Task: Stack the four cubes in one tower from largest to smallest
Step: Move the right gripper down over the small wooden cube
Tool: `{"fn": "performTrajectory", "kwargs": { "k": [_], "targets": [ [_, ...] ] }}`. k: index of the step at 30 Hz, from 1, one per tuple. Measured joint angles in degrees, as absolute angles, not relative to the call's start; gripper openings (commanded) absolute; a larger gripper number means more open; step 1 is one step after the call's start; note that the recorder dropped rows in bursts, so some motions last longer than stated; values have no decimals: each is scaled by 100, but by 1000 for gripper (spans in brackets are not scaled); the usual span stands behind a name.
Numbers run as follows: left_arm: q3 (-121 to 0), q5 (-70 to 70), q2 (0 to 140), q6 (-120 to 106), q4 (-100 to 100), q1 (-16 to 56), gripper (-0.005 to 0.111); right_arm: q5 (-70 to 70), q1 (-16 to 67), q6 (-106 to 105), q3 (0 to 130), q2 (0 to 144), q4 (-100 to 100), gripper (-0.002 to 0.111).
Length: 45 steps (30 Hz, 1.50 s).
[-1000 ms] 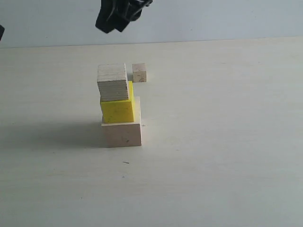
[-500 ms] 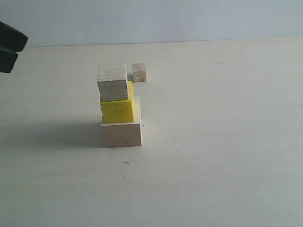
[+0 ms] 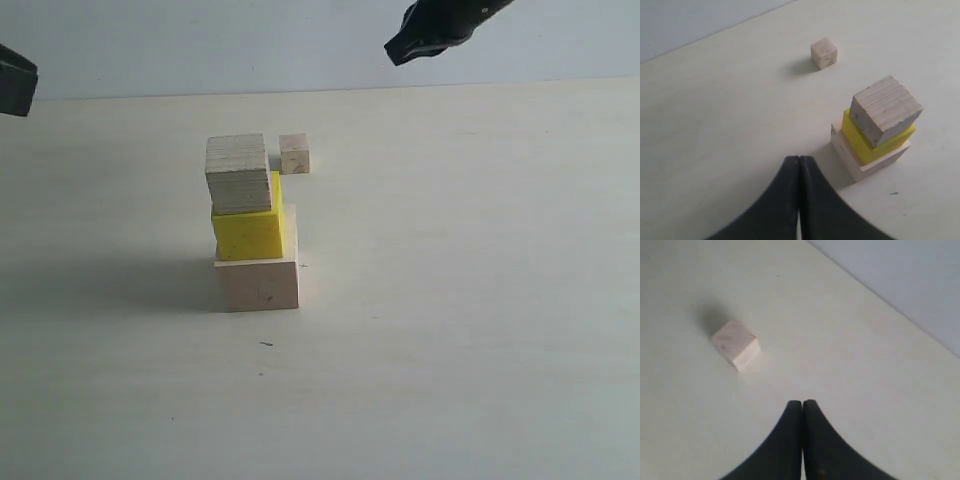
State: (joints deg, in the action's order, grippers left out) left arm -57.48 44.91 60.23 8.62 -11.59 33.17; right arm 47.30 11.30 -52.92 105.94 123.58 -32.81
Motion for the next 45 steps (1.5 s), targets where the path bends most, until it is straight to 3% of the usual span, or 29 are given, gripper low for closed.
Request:
{"fn": "performTrajectory", "kwargs": {
  "k": [6,15,25,38,45],
  "targets": [
    [-5748,4535,6023,1004,-1053,3317,0,4707,995,-6836,10594,13135,-5472,0],
    [-5748,4796,6023,757,-1053,3317,0,4663,1035,-7115,10594,13500,-5700,0],
    [-5748,4821,6023,454,-1053,3317,0,3530,1671,-7566,10594,13500,-5449,33],
    [-5748,5259,6023,454,-1029,3317,0,2674,1819,-8526,10594,13500,-5266,64],
    [-5748,5247,6023,454,-1029,3317,0,2749,1821,-8181,10594,13500,-5266,68]
  ]
}}
